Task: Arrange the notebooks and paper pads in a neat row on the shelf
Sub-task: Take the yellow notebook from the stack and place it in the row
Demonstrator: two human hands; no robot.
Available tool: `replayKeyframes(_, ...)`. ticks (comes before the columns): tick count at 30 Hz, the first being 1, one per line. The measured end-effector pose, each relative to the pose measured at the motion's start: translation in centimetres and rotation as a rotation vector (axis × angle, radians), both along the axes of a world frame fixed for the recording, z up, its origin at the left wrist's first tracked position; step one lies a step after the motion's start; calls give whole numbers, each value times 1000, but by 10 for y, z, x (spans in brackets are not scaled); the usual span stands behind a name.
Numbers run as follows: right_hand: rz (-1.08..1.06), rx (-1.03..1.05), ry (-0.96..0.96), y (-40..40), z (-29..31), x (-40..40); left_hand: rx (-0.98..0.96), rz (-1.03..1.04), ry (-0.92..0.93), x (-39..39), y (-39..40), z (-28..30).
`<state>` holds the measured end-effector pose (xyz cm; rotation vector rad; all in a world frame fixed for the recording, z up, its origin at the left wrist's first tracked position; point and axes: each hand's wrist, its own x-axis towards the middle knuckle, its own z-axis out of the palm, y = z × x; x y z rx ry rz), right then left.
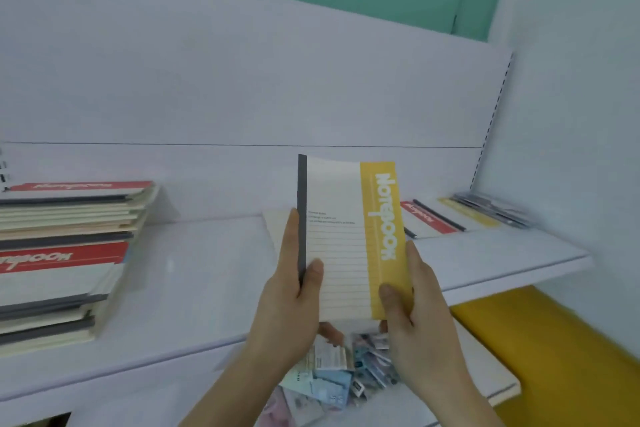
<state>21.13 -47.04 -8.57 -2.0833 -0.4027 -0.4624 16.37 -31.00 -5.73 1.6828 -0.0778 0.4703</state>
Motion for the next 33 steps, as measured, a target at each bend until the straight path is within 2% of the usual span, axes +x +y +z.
replayKeyframes(4, -16, -125, -26, -88, 11, 24, -49, 2, 16, 39, -77, 0)
replayKeyframes(8, 0, -373, 48, -169, 20, 46, -51, 3, 16, 77, -145, -3)
replayKeyframes(11, -62, -537, 24, -216, 27, 66, -72, -31, 35, 103, -187, -3)
replayKeyframes(15, -81, -592, -34, -260, 29, 102, -72, -11, 56, 146, -226, -3)
replayKeyframes(19, -128, -624, -89, -290, 24, 149, -26, -89, 90, 194, -250, -7)
replayKeyframes(28, -143, -771, -108, -342, 22, 272, 590, -38, 14, 327, -278, -22)
replayKeyframes(33, -70, -816, -89, -361, 9, 338, 927, -77, 123, 370, -288, -27)
